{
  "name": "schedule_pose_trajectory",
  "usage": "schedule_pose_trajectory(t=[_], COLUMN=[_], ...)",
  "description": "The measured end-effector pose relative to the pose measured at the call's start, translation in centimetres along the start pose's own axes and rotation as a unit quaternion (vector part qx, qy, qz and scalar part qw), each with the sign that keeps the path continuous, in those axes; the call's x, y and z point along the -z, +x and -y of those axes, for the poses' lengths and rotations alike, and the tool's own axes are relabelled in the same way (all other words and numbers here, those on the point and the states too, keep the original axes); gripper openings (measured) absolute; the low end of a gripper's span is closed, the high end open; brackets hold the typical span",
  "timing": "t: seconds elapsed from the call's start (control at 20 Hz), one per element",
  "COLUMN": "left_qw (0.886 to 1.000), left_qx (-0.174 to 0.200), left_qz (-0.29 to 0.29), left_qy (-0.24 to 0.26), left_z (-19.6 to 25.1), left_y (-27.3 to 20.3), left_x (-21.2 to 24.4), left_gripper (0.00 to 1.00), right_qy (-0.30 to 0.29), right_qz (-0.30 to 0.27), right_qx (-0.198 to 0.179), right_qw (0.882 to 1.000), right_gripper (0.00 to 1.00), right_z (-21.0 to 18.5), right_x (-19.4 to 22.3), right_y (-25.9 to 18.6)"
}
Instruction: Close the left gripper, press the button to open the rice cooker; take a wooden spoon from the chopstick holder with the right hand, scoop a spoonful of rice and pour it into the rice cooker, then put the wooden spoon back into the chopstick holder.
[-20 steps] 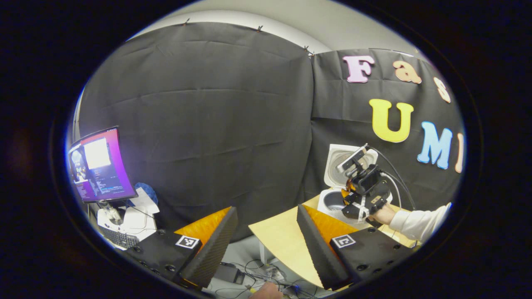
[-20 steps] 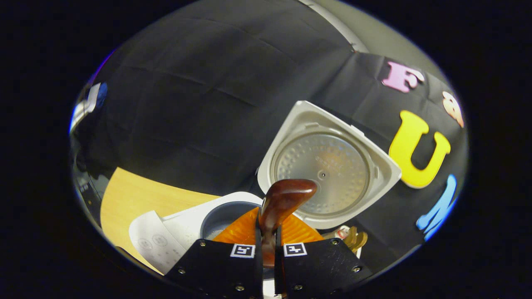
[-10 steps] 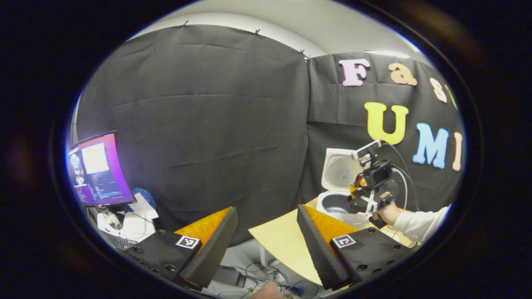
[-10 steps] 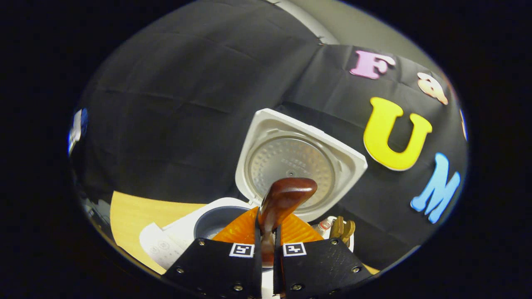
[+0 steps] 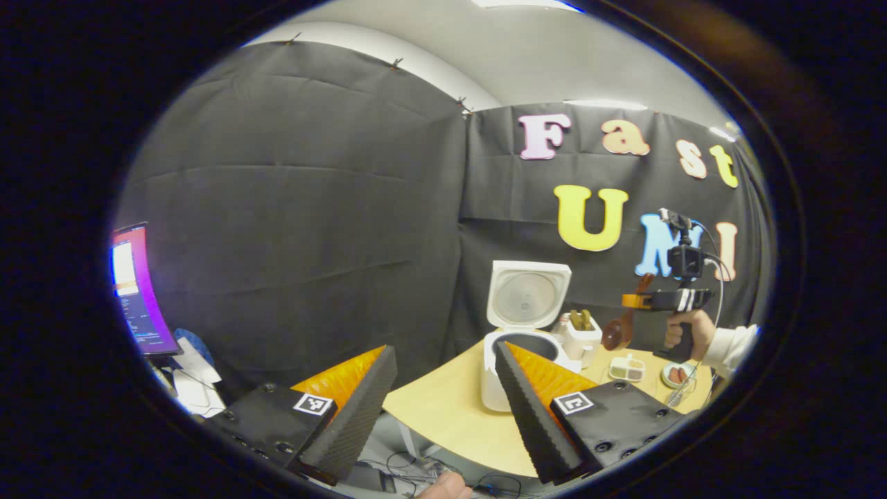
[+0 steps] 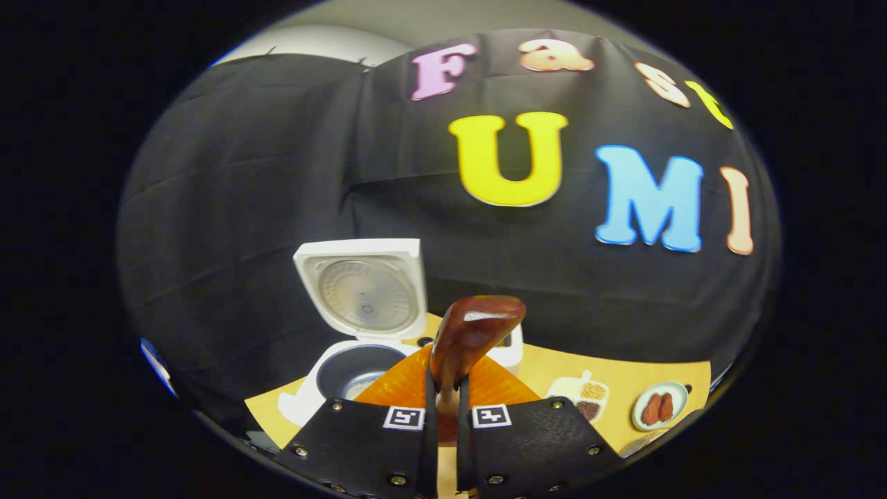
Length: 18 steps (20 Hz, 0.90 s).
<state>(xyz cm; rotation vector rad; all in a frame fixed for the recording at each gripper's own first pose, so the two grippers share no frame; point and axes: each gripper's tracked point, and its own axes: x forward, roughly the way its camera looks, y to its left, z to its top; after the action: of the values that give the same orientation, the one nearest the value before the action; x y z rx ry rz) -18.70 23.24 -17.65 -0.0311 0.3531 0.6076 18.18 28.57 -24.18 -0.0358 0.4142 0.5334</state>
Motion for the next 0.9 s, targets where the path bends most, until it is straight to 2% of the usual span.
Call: schedule_pose_trajectory(t=[0.15, 0.35, 0.5, 0.65, 0.9], left_qw=[0.998, 0.996, 0.997, 0.998, 0.998], left_qx=[0.061, 0.085, 0.075, 0.046, -0.009], left_qz=[-0.017, -0.021, -0.019, -0.026, -0.060], left_qy=[-0.019, -0.031, -0.019, -0.020, -0.020], left_z=[2.8, 5.5, 7.9, 10.5, 16.8], left_y=[1.2, 0.9, -0.8, -2.3, -6.0], left_x=[2.3, 2.4, 2.1, 2.0, 3.2], left_gripper=[1.00, 0.99, 0.99, 0.98, 0.99], right_qy=[0.057, 0.094, 0.122, 0.142, 0.181], right_qz=[0.005, 0.015, 0.020, 0.002, -0.042], right_qx=[0.060, 0.108, 0.125, 0.130, 0.115], right_qw=[0.997, 0.990, 0.984, 0.981, 0.976], right_gripper=[0.11, 0.11, 0.11, 0.10, 0.11], right_z=[8.4, 17.4, 23.2, 28.4, 34.1], right_x=[-0.4, 0.4, 2.3, 5.5, 14.0], right_y=[-5.6, -11.6, -14.0, -14.1, -9.2])
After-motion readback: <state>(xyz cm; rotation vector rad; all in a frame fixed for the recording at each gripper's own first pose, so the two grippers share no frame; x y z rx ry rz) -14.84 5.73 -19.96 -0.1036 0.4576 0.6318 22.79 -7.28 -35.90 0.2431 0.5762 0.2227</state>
